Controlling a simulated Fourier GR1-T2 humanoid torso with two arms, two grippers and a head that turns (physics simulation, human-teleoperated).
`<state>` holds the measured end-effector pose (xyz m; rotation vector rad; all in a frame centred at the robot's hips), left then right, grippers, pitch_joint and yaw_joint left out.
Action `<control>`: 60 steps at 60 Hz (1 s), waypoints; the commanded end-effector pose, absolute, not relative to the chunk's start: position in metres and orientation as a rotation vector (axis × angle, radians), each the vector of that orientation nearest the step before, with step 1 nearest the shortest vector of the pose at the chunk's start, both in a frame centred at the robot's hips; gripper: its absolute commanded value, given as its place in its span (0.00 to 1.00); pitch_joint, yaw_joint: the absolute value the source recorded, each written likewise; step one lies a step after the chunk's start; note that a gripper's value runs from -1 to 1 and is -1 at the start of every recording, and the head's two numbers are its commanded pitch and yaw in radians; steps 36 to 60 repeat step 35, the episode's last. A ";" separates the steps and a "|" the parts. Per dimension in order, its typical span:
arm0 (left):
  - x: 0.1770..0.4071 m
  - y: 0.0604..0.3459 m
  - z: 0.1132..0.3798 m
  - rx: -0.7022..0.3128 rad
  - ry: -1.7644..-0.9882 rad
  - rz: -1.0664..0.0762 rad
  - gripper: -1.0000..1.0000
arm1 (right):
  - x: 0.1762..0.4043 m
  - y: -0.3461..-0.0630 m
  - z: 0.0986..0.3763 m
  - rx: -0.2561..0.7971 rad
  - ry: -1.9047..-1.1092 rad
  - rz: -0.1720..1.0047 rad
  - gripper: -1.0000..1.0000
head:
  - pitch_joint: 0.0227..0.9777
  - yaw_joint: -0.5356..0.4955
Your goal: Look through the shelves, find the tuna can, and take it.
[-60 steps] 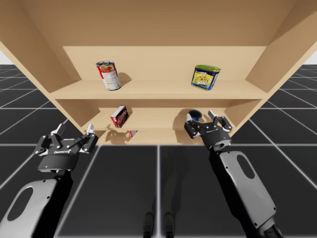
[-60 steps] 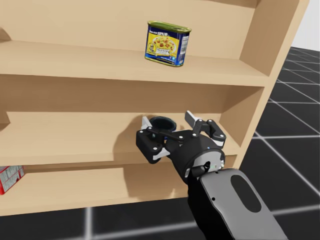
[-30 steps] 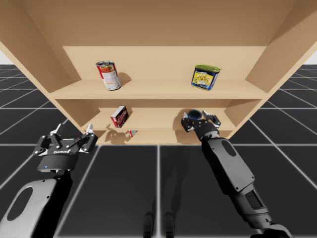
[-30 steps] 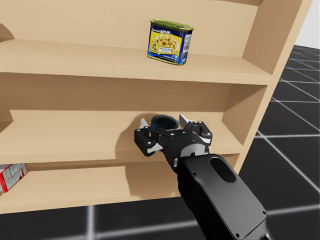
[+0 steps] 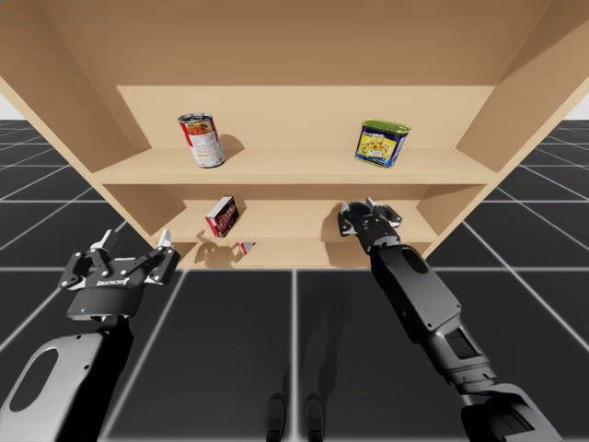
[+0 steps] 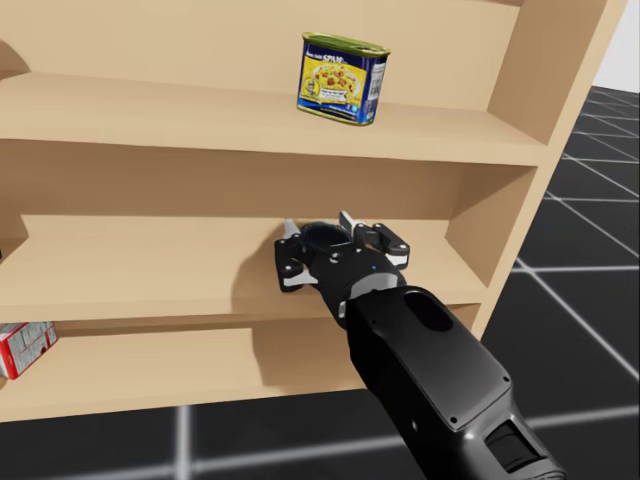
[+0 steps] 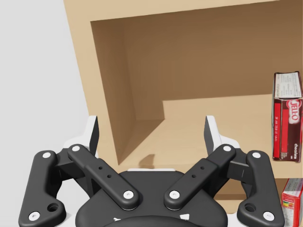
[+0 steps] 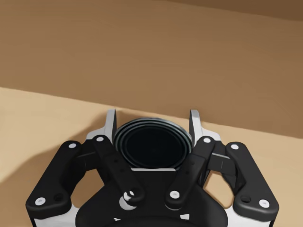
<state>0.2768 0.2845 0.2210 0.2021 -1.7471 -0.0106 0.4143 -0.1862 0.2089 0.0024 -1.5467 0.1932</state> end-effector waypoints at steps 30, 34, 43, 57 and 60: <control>0.277 0.284 0.221 0.203 -1.749 -0.010 0.00 | 0.305 -0.207 0.243 -0.010 -1.626 0.137 1.00 | 0.55 0.24; 0.277 0.284 0.221 0.202 -1.750 -0.011 0.00 | 0.285 -0.206 0.249 -0.004 -1.639 0.161 1.00 | 0.55 0.24; 0.277 0.284 0.221 0.202 -1.750 -0.011 0.00 | 0.282 -0.206 0.250 -0.008 -1.642 0.168 1.00 | 0.55 0.24; 0.277 0.284 0.221 0.202 -1.750 -0.011 0.00 | 0.282 -0.206 0.250 -0.008 -1.642 0.168 1.00 | 0.55 0.24; 0.277 0.284 0.221 0.202 -1.750 -0.011 0.00 | 0.282 -0.206 0.250 -0.008 -1.642 0.168 1.00 | 0.55 0.24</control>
